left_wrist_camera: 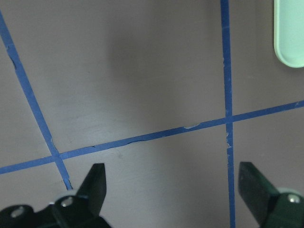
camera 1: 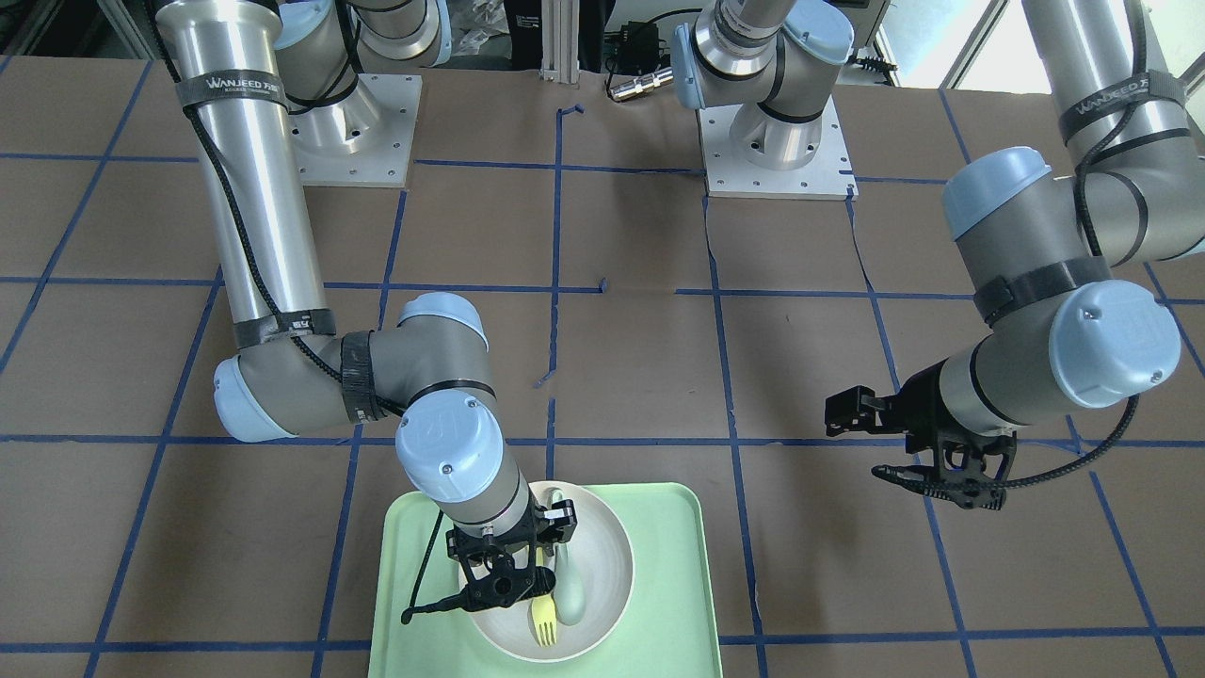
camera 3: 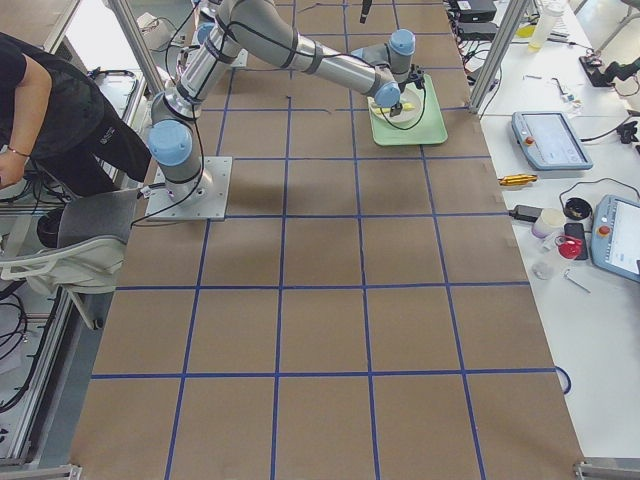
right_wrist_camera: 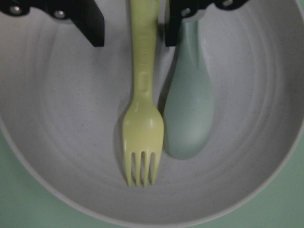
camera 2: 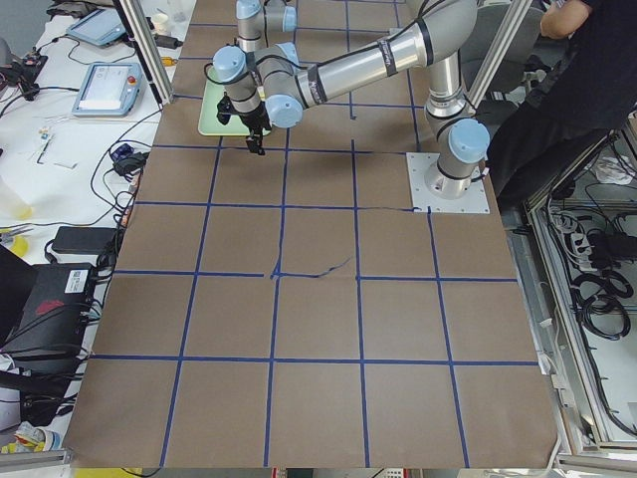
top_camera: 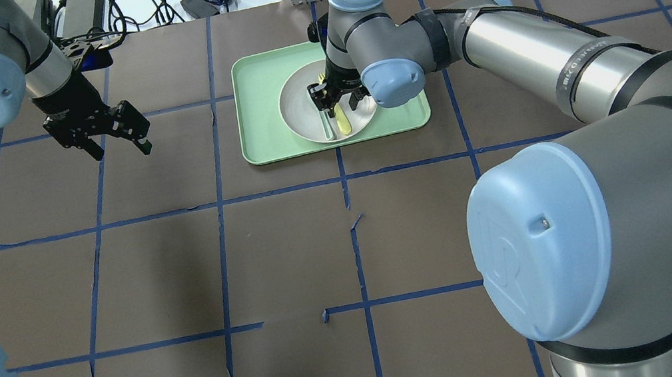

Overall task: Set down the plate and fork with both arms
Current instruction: 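Lower the right gripper onto the yellow fork and grasp it, then lift the yellow fork with the right gripper beside the plate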

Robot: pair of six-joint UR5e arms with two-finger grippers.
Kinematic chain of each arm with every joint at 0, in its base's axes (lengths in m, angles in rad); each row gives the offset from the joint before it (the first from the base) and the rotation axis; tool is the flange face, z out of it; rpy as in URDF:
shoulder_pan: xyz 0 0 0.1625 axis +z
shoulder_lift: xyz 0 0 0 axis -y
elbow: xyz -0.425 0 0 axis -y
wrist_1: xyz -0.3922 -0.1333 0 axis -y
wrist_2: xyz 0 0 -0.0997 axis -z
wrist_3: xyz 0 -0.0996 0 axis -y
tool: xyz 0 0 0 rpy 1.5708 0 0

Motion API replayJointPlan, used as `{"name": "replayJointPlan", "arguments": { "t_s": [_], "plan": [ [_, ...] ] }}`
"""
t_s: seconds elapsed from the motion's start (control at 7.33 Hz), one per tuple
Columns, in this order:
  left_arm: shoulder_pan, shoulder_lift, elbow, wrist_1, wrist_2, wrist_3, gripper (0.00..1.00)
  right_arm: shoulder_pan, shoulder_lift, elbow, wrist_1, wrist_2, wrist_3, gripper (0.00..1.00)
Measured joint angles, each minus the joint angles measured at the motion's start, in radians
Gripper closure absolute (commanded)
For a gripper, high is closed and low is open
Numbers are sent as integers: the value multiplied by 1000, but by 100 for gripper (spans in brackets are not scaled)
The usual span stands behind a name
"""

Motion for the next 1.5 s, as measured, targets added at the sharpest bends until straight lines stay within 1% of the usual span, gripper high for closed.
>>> {"name": "replayJointPlan", "arguments": {
  "t_s": [0.14,0.82,1.23,1.5],
  "plan": [
    [1,0,0,5,0,1,0,1,0,1,0,-1,0,100],
    [2,0,2,10,7,7,0,1,-10,-1,2,-36,26,100],
    [2,1,3,20,29,10,0,-4,-65,-8,9,-70,66,100],
    [3,1,1,24,31,13,0,-47,-80,-9,12,-92,87,100]
  ]
}}
